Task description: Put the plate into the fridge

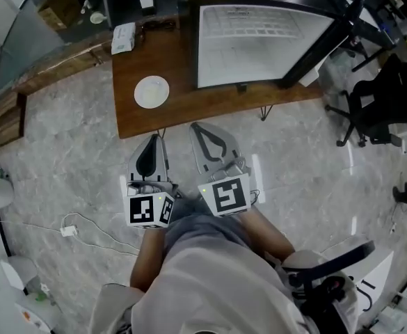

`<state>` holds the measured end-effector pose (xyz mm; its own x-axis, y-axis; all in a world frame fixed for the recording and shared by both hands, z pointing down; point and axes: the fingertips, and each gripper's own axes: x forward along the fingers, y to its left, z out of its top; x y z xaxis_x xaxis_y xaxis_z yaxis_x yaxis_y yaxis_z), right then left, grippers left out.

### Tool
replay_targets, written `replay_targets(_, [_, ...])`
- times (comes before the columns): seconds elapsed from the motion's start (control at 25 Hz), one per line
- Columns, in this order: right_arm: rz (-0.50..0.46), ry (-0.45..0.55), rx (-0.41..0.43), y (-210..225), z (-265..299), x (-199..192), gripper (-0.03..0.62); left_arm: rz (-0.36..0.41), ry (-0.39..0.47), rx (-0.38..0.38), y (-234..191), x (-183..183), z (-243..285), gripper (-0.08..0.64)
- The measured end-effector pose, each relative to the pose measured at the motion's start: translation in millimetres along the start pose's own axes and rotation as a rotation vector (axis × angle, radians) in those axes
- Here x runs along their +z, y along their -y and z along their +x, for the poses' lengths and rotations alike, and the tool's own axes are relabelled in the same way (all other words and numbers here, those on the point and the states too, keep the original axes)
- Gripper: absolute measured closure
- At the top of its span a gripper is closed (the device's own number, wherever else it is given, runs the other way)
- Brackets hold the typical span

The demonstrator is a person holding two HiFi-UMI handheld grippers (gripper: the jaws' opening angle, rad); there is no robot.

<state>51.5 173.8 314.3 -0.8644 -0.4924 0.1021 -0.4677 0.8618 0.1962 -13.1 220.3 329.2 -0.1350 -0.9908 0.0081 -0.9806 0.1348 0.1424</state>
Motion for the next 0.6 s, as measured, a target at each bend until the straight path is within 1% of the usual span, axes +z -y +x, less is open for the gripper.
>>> replay_targets(0.12, [0.044,-0.006,-0.002,-1.6,15.2,-9.0,0.575,0.01,-0.016,0.001,-15.9,-11.6,4.8,0.541])
replay_targets(0.24, [0.041,-0.021,0.013,-5.8,40.5,-16.4,0.574,0.019,-0.03,0.007,-39.0,-20.7,16.5,0.54])
replay_targets(0.36, [0.063,-0.041,0.026,-12.1,77.8,-25.6,0.574,0.004,-0.041,0.014,-69.1,-27.3,36.9,0.54])
replay_targets(0.48, [0.001,-0.076,0.027,-22.4,147.3,-33.3,0.574,-0.007,-0.053,-0.004,-125.7,-30.1,74.3,0.54])
replay_targets(0.6, [-0.024,-0.126,0.011,-29.7,228.1,-40.8,0.574,-0.008,-0.062,-0.076,-187.7,-36.1,122.2,0.54])
